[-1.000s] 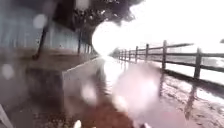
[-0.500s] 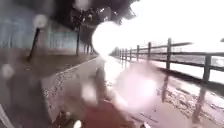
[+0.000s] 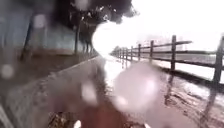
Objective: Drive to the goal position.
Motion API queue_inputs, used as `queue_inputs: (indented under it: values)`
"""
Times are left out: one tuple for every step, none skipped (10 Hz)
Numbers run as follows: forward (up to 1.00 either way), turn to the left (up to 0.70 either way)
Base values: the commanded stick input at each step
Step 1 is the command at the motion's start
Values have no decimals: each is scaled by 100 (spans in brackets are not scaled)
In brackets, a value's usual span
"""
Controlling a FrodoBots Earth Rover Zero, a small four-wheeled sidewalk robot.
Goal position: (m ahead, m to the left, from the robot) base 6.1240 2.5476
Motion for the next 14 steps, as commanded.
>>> queue_inputs:
  values:
    - [70,0]
    - [70,0]
    - [70,0]
    - [70,0]
    - [70,0]
    - [70,0]
    - [70,0]
    - [70,0]
    - [70,0]
    - [70,0]
    - [70,0]
    - [70,0]
    - [70,0]
    - [70,0]
